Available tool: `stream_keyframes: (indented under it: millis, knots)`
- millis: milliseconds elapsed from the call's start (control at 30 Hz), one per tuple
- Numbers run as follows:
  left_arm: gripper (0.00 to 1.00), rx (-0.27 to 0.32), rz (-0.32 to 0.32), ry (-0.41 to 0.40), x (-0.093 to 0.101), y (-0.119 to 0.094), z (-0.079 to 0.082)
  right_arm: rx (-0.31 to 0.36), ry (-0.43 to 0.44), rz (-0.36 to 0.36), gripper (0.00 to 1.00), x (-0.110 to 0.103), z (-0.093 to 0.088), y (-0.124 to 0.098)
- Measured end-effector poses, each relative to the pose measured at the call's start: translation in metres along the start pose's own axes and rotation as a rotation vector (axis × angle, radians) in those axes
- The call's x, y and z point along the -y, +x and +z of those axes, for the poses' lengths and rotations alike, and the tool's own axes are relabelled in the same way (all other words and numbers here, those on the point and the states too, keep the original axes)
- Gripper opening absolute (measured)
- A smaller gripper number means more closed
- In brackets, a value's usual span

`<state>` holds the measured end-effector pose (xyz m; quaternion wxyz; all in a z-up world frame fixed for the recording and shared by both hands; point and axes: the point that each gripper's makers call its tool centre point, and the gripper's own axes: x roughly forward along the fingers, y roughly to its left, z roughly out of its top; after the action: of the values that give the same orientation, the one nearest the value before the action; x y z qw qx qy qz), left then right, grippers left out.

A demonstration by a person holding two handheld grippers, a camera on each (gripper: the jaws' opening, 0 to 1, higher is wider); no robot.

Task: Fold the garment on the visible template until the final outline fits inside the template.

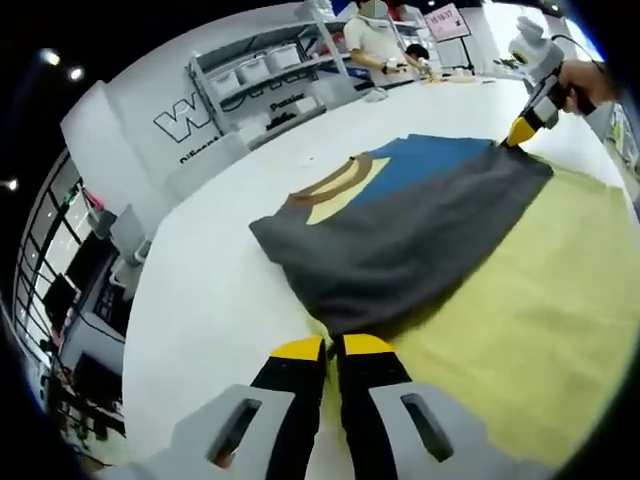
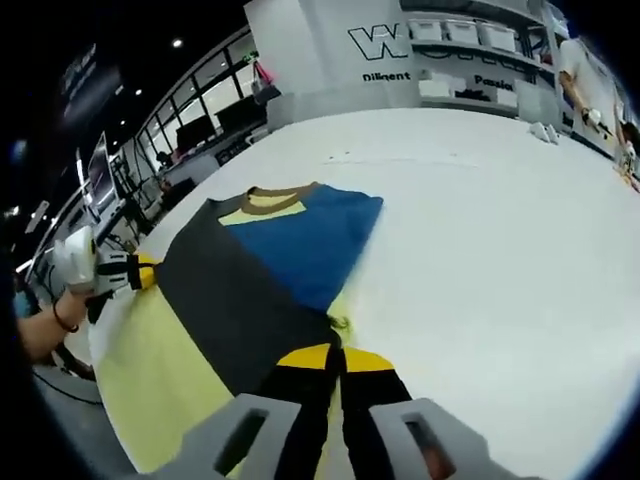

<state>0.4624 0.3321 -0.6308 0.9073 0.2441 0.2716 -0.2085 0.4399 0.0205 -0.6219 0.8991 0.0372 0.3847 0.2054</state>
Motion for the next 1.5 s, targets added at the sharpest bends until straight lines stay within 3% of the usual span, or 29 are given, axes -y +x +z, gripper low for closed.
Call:
stream_keyframes:
  millis: [100,267,400,667,833,933,1033,1300,1500]
  knots:
    - [0.04,0.018,0.016,-0.029,-0.003,-0.001,0.001,0.012,-0.038,0.006,0.0,-0.006,0.013,-0.008]
    - [0.04,0.038,0.023,-0.112,-0.006,-0.002,0.0,-0.001,0.006,0.028,0.0,-0.013,0.027,-0.018]
    - [0.04,0.043,0.026,-0.132,-0.008,-0.004,0.0,-0.038,-0.008,0.01,0.0,-0.014,0.026,-0.021]
    - [0.04,0.033,0.022,-0.125,-0.005,-0.005,0.001,-0.037,0.014,0.016,0.0,-0.012,0.022,-0.015]
    - [0.03,0.064,0.062,-0.139,-0.013,-0.009,0.006,-0.004,0.015,-0.007,0.0,-0.003,0.041,-0.014]
    - [0.03,0.051,0.077,-0.117,-0.016,-0.008,0.004,0.005,0.047,0.004,0.0,-0.003,0.051,-0.013]
    - [0.03,0.059,0.091,-0.176,-0.021,-0.01,0.006,0.017,0.028,0.001,0.0,-0.004,0.063,-0.014]
    - [0.02,0.026,0.154,-0.154,-0.023,-0.006,-0.004,0.045,-0.031,0.031,0.0,-0.014,0.098,-0.013]
    - [0.09,-0.002,0.105,-0.17,-0.019,-0.006,-0.009,0.017,-0.039,0.02,0.0,-0.007,0.095,-0.005]
